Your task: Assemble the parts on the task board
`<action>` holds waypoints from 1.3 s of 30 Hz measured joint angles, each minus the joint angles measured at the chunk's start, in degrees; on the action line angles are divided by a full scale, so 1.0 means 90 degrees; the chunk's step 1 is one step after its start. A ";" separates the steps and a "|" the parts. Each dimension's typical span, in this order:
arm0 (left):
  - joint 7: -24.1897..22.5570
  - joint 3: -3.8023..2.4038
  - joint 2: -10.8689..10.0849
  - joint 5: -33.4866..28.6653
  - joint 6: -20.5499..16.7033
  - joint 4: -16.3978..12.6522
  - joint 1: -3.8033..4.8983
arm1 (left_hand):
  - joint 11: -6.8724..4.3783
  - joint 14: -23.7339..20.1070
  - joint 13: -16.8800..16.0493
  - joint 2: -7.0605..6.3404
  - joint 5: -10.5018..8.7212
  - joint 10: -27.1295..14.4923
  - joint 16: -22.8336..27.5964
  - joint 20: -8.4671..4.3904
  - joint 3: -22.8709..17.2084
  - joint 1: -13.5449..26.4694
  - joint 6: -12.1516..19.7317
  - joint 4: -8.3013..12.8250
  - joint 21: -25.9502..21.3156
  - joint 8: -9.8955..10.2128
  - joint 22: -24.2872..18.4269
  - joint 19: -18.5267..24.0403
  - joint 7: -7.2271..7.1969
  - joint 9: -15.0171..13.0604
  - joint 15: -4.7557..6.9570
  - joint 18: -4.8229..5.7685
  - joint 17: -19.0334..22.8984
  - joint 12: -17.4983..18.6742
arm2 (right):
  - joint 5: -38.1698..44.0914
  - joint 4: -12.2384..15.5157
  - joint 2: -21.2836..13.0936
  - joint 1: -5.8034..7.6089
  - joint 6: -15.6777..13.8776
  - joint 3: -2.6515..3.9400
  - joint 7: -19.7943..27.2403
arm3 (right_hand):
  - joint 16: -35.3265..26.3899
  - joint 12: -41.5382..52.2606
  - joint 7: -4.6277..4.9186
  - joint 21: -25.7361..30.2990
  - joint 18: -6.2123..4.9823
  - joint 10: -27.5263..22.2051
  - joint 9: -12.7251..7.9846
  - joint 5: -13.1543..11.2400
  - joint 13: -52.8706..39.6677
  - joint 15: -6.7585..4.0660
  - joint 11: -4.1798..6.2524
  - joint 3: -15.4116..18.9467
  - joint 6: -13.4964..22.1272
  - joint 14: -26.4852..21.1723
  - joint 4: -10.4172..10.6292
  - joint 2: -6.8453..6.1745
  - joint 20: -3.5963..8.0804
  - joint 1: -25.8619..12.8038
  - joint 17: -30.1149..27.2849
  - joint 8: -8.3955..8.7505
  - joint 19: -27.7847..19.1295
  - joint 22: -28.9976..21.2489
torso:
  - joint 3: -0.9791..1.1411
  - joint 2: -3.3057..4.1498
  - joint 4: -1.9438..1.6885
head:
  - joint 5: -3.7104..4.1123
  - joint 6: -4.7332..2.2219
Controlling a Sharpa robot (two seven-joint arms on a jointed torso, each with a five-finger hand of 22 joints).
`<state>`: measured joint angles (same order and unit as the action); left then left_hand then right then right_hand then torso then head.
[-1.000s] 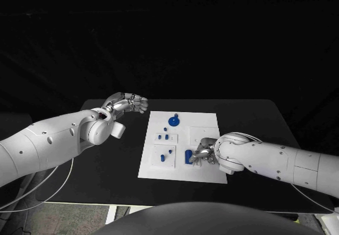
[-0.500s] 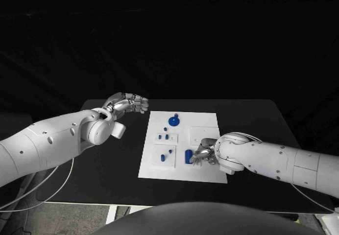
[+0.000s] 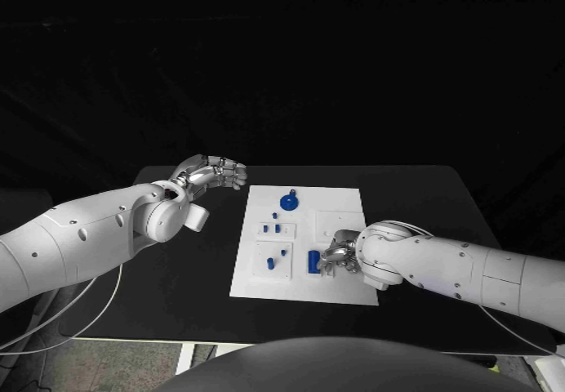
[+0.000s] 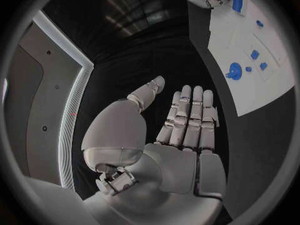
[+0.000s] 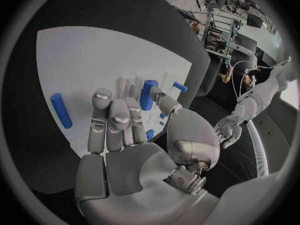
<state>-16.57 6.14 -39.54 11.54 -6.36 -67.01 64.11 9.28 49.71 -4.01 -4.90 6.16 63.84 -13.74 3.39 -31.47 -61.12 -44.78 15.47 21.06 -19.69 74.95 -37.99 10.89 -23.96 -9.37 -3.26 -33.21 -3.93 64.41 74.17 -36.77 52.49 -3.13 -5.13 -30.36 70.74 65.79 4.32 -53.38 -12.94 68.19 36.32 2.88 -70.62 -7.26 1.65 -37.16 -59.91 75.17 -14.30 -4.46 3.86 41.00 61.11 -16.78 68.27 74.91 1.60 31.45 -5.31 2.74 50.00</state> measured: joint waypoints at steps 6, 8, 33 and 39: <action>0.0003 0.0000 -0.0001 0.0000 0.0004 0.0000 0.0000 | 0.0000 0.0000 0.0000 0.0000 0.0000 0.0000 0.0000 0.0000 0.0000 0.0000 0.0000 0.0000 0.0000 0.0000 -0.0001 0.0000 0.0000 0.0000 0.0000 0.0000 0.0000 0.0000 | 0.0014 -0.0024 -0.0023 0.0000 -0.0055 0.0000 -0.0002 | 0.0000 0.0000 0.0005 0.0000 0.0000 0.0000 -0.0041 0.0000 0.0000 0.0001 0.0000 0.0017 -0.0006 0.0001 0.0017 0.0012 0.0000 -0.0012 0.0000 0.0095 0.0000 0.0000 | -0.0002 0.0001 -0.0003 | -0.0004 0.0000; 0.0005 0.0000 -0.0002 0.0000 0.0006 0.0000 0.0000 | 0.0000 0.0000 0.0000 0.0000 0.0000 0.0000 0.0000 0.0000 0.0000 0.0000 0.0000 0.0000 0.0000 0.0000 -0.0001 0.0000 0.0000 0.0000 0.0000 0.0002 0.0003 0.0000 | 0.0016 -0.0014 -0.0054 -0.0007 -0.0067 -0.0008 -0.0002 | -0.0011 0.0000 0.0004 0.0000 0.0000 0.0000 -0.0103 0.0000 0.0000 0.0001 0.0000 0.0017 -0.0006 0.0001 0.0017 0.0012 0.0000 -0.0012 0.0000 0.0109 0.0000 0.0000 | -0.0005 0.0001 -0.0003 | -0.0005 0.0000; 0.0019 0.0000 -0.0077 0.0000 0.0028 -0.0024 0.0000 | 0.0000 0.0000 0.0000 0.0000 0.0000 0.0000 0.0000 0.0000 0.0000 0.0000 -0.0002 0.0000 0.0000 0.0000 -0.0002 0.0000 0.0002 0.0000 0.0000 0.0022 0.0005 0.0000 | -0.0426 0.0369 -0.1171 -0.0004 -0.0727 0.0490 0.0861 | -0.0026 0.0002 0.0071 0.0000 -0.0001 -0.0003 0.0017 0.0000 -0.0096 0.0002 -0.0001 0.0219 0.0133 0.0000 -0.0026 -0.0157 0.0005 -0.0126 0.0030 0.0104 0.0005 0.0000 | -0.0008 -0.0010 0.0056 | 0.0200 0.0000; 0.0021 0.0000 -0.0077 0.0000 0.0030 -0.0027 0.0000 | 0.0000 0.0000 0.0000 0.0001 0.0000 0.0000 0.0000 0.0000 0.0000 0.0000 -0.0002 0.0000 0.0000 0.0000 -0.0003 0.0000 0.0002 0.0000 0.0000 0.0026 0.0005 0.0000 | -0.0011 0.0256 -0.1299 -0.0004 -0.0449 0.0488 0.0755 | -0.0025 0.0002 0.0070 0.0000 -0.0001 -0.0003 0.0035 0.0000 -0.0095 0.0010 -0.0002 0.0219 0.0136 0.0009 -0.0027 -0.0157 0.0023 -0.0127 0.0035 0.0104 0.0024 0.0000 | -0.0001 -0.0011 0.0076 | 0.0235 0.0000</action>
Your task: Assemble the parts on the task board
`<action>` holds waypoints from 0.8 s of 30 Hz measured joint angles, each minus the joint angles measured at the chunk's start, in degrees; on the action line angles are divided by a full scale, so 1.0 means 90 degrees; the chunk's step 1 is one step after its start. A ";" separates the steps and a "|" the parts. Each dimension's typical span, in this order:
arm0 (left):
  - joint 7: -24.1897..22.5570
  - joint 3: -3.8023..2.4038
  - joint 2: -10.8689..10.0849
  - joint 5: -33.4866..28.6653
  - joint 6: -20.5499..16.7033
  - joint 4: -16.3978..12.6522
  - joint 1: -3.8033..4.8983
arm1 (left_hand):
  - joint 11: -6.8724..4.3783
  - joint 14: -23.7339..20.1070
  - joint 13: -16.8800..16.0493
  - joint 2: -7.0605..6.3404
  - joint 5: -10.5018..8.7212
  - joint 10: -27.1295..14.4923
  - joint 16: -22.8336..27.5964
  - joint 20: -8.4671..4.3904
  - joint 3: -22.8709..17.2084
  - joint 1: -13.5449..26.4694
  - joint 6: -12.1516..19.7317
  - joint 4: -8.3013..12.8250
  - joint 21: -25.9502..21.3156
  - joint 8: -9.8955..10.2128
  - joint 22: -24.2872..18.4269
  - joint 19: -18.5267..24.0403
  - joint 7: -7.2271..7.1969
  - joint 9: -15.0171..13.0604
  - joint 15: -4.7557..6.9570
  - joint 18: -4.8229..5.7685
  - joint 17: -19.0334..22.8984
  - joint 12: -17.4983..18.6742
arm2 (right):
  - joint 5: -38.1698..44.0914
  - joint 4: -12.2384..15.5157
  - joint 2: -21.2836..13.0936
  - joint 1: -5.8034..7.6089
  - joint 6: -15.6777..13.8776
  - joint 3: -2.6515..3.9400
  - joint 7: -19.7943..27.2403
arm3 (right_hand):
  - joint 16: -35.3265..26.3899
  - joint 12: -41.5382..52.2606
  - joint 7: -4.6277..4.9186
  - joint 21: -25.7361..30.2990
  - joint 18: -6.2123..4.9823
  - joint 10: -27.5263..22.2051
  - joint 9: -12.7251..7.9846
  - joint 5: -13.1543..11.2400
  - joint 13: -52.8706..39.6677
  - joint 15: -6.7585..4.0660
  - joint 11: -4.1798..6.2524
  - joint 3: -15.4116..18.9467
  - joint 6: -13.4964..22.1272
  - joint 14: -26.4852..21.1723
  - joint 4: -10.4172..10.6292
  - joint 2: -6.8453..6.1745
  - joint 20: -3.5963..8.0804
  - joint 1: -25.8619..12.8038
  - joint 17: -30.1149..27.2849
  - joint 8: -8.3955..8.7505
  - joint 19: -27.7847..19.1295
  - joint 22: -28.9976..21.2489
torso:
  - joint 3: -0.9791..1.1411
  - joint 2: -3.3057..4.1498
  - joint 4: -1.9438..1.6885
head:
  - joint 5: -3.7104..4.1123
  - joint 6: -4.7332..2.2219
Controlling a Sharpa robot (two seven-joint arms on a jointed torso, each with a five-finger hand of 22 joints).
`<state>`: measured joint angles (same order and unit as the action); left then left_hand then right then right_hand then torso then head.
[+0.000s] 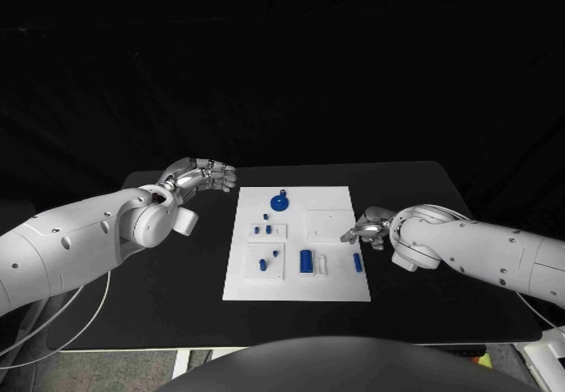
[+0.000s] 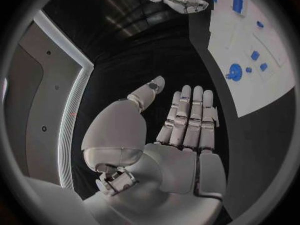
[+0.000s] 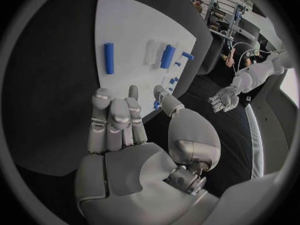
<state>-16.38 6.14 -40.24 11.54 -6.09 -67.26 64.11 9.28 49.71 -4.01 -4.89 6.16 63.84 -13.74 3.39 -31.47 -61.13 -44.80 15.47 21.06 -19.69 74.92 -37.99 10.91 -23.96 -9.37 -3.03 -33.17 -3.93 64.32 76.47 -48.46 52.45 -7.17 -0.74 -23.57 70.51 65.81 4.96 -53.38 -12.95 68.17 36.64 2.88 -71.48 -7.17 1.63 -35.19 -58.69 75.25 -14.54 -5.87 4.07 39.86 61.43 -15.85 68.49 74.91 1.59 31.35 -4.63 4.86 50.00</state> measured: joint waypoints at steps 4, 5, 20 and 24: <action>0.0001 0.0000 -0.0009 0.0000 0.0001 -0.0004 0.0000 | 0.0000 0.0000 0.0000 0.0000 0.0000 0.0000 0.0000 0.0000 0.0000 0.0000 -0.0002 0.0000 0.0000 0.0000 0.0000 0.0000 0.0002 0.0001 0.0000 0.0004 0.0000 0.0000 | 0.0262 -0.0090 -0.0010 -0.0020 0.0246 -0.0001 -0.0096 | 0.0000 -0.0113 -0.0008 0.0000 0.0000 -0.0074 0.0010 0.0000 0.0104 0.0000 -0.0016 0.0026 0.0009 0.0000 -0.0005 0.0000 0.0000 0.0000 0.0000 0.0000 0.0000 0.0000 | -0.0001 0.0001 0.0000 | 0.0027 0.0000; 0.0001 0.0000 -0.0011 0.0000 0.0001 -0.0006 0.0000 | 0.0000 0.0000 0.0000 0.0000 0.0000 0.0000 0.0000 0.0000 0.0000 0.0000 -0.0002 0.0000 0.0000 0.0000 0.0000 0.0000 0.0002 0.0002 0.0000 0.0005 0.0000 0.0000 | 0.0317 -0.0098 -0.0017 -0.0034 0.0284 -0.0001 -0.0116 | 0.0000 -0.0140 -0.0008 0.0000 0.0000 -0.0079 0.0011 0.0000 0.0120 0.0000 -0.0011 0.0041 0.0009 0.0000 0.0002 0.0000 0.0000 0.0000 0.0000 0.0000 0.0000 0.0000 | -0.0002 0.0001 0.0000 | 0.0035 0.0000; 0.0018 0.0000 -0.0028 0.0002 0.0002 -0.0028 0.0001 | 0.0000 0.0000 0.0000 0.0000 0.0000 0.0000 0.0000 0.0000 0.0000 0.0000 -0.0002 0.0000 0.0000 0.0000 -0.0001 0.0000 0.0002 0.0005 0.0000 0.0043 -0.0001 0.0000 | 0.0931 -0.0145 0.0096 -0.0311 0.0538 -0.0038 -0.0562 | 0.0000 -0.0259 -0.0010 0.0000 0.0000 -0.0124 0.0036 0.0000 0.0203 0.0001 -0.0011 0.0223 0.0009 0.0000 0.0082 -0.0071 -0.0001 -0.0100 -0.0002 0.0000 -0.0001 0.0000 | -0.0014 0.0001 -0.0022 | 0.0138 0.0000; 0.0023 0.0000 -0.0042 0.0002 0.0004 -0.0027 0.0001 | 0.0000 0.0000 0.0000 0.0000 0.0000 0.0000 0.0000 0.0000 0.0000 0.0000 -0.0002 0.0000 0.0000 0.0000 -0.0001 0.0000 0.0002 0.0005 0.0000 0.0044 -0.0001 0.0000 | 0.1033 -0.0172 0.0134 -0.0368 0.0576 -0.0039 -0.0665 | 0.0000 -0.0266 -0.0021 0.0023 0.0000 -0.0124 0.0041 0.0000 0.0209 0.0001 -0.0011 0.0229 0.0019 0.0000 0.0088 -0.0051 -0.0002 -0.0121 -0.0002 -0.0001 -0.0001 0.0000 | -0.0014 0.0002 -0.0023 | 0.0139 0.0000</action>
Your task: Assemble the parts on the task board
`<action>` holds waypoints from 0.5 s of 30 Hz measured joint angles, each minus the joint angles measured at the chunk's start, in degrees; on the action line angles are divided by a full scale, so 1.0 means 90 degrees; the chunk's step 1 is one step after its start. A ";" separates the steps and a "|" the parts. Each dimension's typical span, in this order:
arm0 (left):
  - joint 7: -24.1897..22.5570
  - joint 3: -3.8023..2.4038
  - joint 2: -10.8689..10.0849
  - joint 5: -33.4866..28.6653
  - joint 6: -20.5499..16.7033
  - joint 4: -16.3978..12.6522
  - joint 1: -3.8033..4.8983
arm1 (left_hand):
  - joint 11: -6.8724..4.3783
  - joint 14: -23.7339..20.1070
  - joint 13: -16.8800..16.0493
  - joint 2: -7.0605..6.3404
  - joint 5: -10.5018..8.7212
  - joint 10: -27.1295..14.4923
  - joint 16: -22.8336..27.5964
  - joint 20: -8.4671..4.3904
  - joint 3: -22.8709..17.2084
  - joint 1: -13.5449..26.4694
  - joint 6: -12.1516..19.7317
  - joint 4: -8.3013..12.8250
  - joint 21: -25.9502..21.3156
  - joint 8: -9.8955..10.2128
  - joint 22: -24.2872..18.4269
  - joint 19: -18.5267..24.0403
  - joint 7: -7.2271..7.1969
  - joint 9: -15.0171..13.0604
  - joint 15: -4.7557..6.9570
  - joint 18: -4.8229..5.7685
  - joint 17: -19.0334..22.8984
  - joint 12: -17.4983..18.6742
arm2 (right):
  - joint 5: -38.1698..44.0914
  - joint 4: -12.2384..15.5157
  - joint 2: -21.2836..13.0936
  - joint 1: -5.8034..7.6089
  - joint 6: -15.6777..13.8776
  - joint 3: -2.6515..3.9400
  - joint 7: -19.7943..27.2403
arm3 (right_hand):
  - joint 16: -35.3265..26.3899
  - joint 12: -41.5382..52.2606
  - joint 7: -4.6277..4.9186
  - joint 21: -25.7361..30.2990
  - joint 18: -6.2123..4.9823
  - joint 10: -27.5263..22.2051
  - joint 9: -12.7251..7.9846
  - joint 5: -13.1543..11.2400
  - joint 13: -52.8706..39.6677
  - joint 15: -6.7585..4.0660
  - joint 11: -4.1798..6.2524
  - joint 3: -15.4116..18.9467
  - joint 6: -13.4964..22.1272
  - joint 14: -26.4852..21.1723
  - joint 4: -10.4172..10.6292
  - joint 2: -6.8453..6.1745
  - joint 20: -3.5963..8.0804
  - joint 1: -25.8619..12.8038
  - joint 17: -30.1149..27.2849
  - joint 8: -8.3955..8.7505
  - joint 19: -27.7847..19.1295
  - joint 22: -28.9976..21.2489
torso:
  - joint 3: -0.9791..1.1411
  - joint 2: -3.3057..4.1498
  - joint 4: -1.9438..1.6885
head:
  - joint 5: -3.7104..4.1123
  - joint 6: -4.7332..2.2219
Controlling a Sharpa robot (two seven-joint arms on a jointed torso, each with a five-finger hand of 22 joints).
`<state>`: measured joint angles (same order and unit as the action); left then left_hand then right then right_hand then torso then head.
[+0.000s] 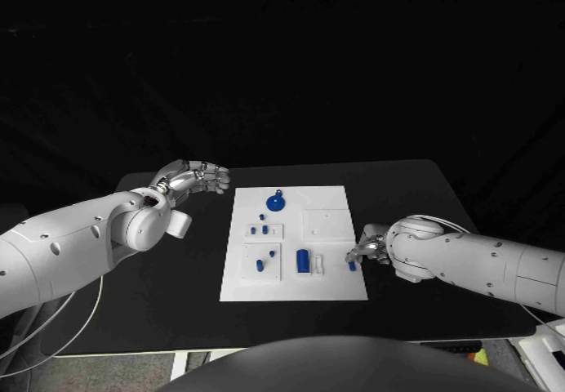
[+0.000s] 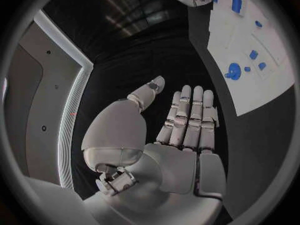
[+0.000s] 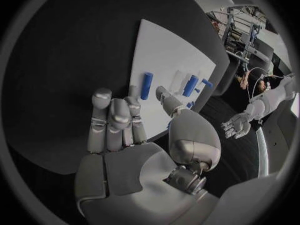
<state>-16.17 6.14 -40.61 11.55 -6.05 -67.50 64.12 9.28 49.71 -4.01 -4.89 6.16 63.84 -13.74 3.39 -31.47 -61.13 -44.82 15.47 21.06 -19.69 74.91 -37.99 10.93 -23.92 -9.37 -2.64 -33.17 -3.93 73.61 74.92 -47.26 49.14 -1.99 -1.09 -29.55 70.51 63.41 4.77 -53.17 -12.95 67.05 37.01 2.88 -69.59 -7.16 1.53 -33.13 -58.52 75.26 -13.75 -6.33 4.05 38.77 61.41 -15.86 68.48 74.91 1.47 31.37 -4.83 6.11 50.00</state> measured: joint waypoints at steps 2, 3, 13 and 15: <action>0.0002 0.0000 -0.0003 0.0000 0.0001 0.0002 0.0000 | 0.0000 0.0000 0.0000 0.0000 0.0000 0.0000 0.0000 0.0000 0.0000 0.0000 0.0000 0.0000 0.0000 0.0000 0.0000 0.0000 0.0000 0.0000 0.0000 -0.0007 0.0000 0.0000 | 0.0064 -0.0005 0.0012 -0.0004 0.0026 0.0001 -0.0045 | 0.0000 0.0000 -0.0001 0.0000 0.0000 0.0000 0.0026 0.0000 0.0000 0.0000 0.0000 0.0000 -0.0001 0.0000 0.0000 0.0000 0.0000 0.0000 0.0000 -0.0011 0.0000 0.0000 | 0.0000 0.0001 -0.0002 | -0.0001 0.0000; 0.0003 0.0000 -0.0004 0.0000 0.0002 0.0002 0.0000 | 0.0000 0.0000 0.0000 0.0000 0.0000 0.0000 0.0000 0.0000 0.0000 0.0000 0.0000 0.0000 0.0000 0.0000 0.0000 0.0000 0.0000 0.0000 0.0000 -0.0032 0.0000 0.0000 | 0.0090 -0.0008 0.0018 -0.0004 0.0038 0.0003 -0.0062 | 0.0000 0.0000 -0.0005 0.0000 0.0000 0.0000 0.0030 0.0000 0.0000 0.0000 0.0000 0.0000 -0.0005 0.0000 0.0000 0.0000 0.0000 0.0000 0.0000 -0.0012 0.0000 0.0000 | 0.0000 0.0001 -0.0004 | -0.0001 0.0000; 0.0011 0.0000 -0.0015 0.0000 0.0009 0.0004 0.0000 | 0.0000 0.0000 0.0000 0.0000 0.0000 0.0000 0.0000 0.0000 0.0000 0.0000 0.0000 0.0000 0.0000 0.0000 -0.0001 0.0000 0.0000 -0.0001 0.0000 -0.0082 0.0000 0.0000 | 0.0387 -0.0029 0.0137 -0.0036 0.0059 0.0022 -0.0183 | -0.0027 -0.0008 -0.0020 0.0000 0.0001 0.0000 0.0068 0.0000 0.0004 0.0007 0.0000 -0.0041 -0.0020 0.0008 -0.0041 0.0101 -0.0011 0.0102 0.0005 -0.0035 0.0009 0.0000 | 0.0002 0.0002 -0.0004 | -0.0017 0.0000; 0.0012 0.0000 -0.0015 0.0000 0.0012 0.0004 0.0000 | 0.0000 0.0000 0.0000 0.0000 0.0000 0.0000 0.0000 0.0000 0.0000 0.0000 0.0000 0.0000 0.0000 0.0000 -0.0001 0.0000 0.0000 -0.0001 0.0000 -0.0082 0.0000 0.0000 | 0.0486 -0.0026 0.0189 -0.0044 0.0048 0.0024 -0.0201 | -0.0027 -0.0011 -0.0022 0.0000 0.0001 0.0000 0.0073 0.0000 0.0004 -0.0003 0.0000 -0.0065 -0.0022 -0.0002 -0.0065 0.0125 -0.0011 0.0125 0.0005 -0.0033 0.0010 0.0000 | 0.0002 0.0002 -0.0002 | -0.0020 0.0000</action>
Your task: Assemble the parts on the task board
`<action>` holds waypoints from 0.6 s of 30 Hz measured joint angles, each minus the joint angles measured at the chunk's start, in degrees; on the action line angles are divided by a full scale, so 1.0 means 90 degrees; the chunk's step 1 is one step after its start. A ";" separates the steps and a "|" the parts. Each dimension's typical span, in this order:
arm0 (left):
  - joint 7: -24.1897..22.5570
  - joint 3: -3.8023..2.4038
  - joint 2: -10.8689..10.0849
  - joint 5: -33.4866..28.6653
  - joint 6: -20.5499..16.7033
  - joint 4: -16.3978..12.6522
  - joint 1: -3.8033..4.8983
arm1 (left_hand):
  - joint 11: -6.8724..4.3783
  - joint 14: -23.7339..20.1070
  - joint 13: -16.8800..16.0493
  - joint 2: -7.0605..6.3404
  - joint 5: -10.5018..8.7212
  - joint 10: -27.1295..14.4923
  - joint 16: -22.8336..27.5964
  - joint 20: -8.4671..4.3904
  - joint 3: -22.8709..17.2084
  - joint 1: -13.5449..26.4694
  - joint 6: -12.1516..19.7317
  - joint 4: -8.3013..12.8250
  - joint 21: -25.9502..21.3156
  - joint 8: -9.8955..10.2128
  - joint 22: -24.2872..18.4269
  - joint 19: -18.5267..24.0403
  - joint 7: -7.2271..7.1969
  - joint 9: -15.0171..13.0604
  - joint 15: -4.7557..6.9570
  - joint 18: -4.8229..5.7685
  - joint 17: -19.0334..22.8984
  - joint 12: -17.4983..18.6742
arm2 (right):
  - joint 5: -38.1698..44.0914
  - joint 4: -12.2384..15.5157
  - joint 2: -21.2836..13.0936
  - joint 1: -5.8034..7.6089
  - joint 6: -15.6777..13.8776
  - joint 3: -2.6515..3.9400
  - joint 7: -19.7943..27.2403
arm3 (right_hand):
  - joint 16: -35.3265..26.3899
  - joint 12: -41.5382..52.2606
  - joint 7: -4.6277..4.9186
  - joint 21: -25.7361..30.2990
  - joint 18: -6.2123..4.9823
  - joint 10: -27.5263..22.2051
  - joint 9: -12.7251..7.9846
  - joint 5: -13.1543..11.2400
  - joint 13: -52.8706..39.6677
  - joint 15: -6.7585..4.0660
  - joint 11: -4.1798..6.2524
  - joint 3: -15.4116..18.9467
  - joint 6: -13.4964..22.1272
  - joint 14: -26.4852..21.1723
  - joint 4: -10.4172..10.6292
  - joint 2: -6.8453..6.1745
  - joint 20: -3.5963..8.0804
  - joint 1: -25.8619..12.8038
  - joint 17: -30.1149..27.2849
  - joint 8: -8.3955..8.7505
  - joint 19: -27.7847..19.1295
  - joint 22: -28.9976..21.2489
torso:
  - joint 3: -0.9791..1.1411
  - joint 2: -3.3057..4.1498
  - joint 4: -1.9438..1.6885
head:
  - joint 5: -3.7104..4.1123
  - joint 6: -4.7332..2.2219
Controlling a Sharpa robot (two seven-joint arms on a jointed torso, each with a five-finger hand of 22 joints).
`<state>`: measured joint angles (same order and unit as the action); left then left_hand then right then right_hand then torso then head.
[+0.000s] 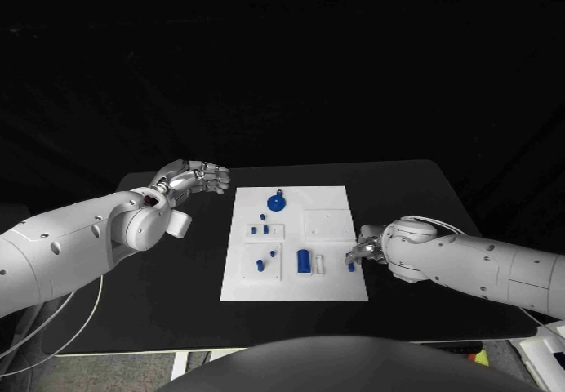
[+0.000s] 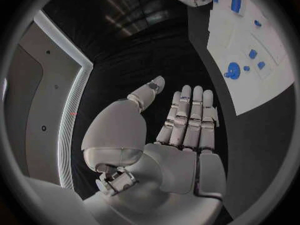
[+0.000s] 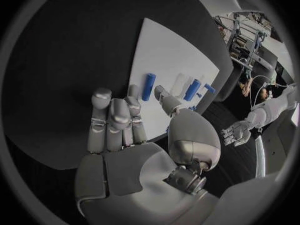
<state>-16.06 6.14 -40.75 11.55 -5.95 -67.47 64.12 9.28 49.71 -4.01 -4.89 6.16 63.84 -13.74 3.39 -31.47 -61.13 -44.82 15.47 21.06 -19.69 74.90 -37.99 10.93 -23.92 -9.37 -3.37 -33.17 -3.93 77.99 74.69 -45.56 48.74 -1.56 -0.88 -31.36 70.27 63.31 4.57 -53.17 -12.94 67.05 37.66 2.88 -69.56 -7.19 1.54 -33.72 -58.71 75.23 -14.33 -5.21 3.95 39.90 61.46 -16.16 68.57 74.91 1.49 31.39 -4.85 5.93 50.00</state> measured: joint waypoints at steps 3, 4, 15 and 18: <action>0.0002 0.0000 0.0004 0.0000 0.0004 0.0000 0.0000 | 0.0000 0.0000 0.0000 0.0000 0.0000 0.0000 0.0000 0.0000 0.0000 0.0000 0.0000 0.0000 0.0000 0.0000 0.0000 0.0000 0.0000 0.0000 0.0000 0.0001 0.0001 0.0000 | 0.0148 0.0025 0.0068 -0.0012 -0.0017 -0.0002 -0.0009 | 0.0000 -0.0001 -0.0001 0.0000 -0.0001 0.0015 0.0000 0.0000 -0.0002 -0.0002 0.0015 -0.0064 -0.0001 -0.0002 -0.0064 0.0010 0.0000 0.0132 0.0000 0.0002 0.0000 0.0000 | 0.0002 0.0000 0.0002 | -0.0007 0.0000; 0.0003 0.0000 0.0006 0.0000 0.0007 0.0000 0.0000 | 0.0000 0.0000 0.0000 0.0000 0.0000 0.0000 0.0000 0.0000 0.0000 0.0000 0.0000 0.0000 0.0000 0.0000 0.0000 0.0000 0.0000 0.0000 0.0000 0.0001 0.0002 0.0000 | 0.0195 0.0033 0.0087 -0.0016 -0.0024 -0.0007 -0.0009 | 0.0000 -0.0001 -0.0002 0.0000 0.0000 0.0024 0.0000 0.0000 -0.0004 -0.0009 0.0024 -0.0106 -0.0002 0.0004 -0.0082 0.0013 0.0000 0.0199 0.0000 0.0003 0.0000 0.0000 | 0.0002 0.0000 0.0002 | -0.0007 0.0000; 0.0010 0.0000 -0.0001 0.0000 0.0024 0.0007 0.0000 | 0.0000 0.0000 0.0000 0.0000 0.0000 0.0000 0.0000 0.0000 0.0000 0.0000 0.0000 0.0000 0.0000 0.0000 0.0005 0.0000 0.0000 -0.0001 0.0000 0.0005 0.0006 0.0000 | 0.0642 0.0037 0.0186 -0.0024 -0.0053 -0.0094 -0.0028 | 0.0000 -0.0013 0.0002 0.0000 -0.0001 0.0048 0.0767 0.0000 -0.0015 -0.0022 0.0000 -0.0281 -0.0047 0.0019 -0.0137 -0.0023 -0.0001 0.0379 -0.0002 0.0005 0.0000 0.0000 | 0.0000 0.0000 -0.0003 | -0.0007 0.0000; 0.0013 0.0000 0.0003 0.0002 0.0026 0.0007 0.0000 | 0.0000 0.0000 0.0000 0.0000 0.0000 0.0000 0.0000 0.0000 0.0000 0.0000 0.0000 0.0000 0.0000 0.0000 0.0004 0.0000 0.0000 -0.0001 0.0000 0.0029 0.0005 0.0000 | 0.0823 0.0012 0.0244 -0.0017 -0.0019 -0.0157 -0.0057 | 0.0000 -0.0014 -0.0006 0.0000 -0.0001 0.0048 0.1846 0.0000 -0.0015 -0.0021 0.0000 -0.0316 -0.0054 0.0020 -0.0156 -0.0032 -0.0009 0.0438 -0.0002 0.0047 -0.0008 0.0000 | 0.0000 0.0000 -0.0002 | -0.0007 0.0000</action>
<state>-15.95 6.14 -40.72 11.57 -5.71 -67.41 64.12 9.28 49.71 -4.01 -4.89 6.16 63.84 -13.74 3.39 -31.47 -61.13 -44.82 15.47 21.06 -19.69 74.94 -37.99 10.94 -23.93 -9.37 -3.11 -33.13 -3.93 85.39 74.80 -43.36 48.59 -1.73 -2.30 -31.88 70.28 63.19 4.52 -53.17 -12.95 67.48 54.28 2.88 -69.69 -7.38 1.54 -36.56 -59.20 75.42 -15.73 -5.50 3.87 43.84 61.44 -15.74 68.49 74.91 1.49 31.39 -4.87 5.86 50.00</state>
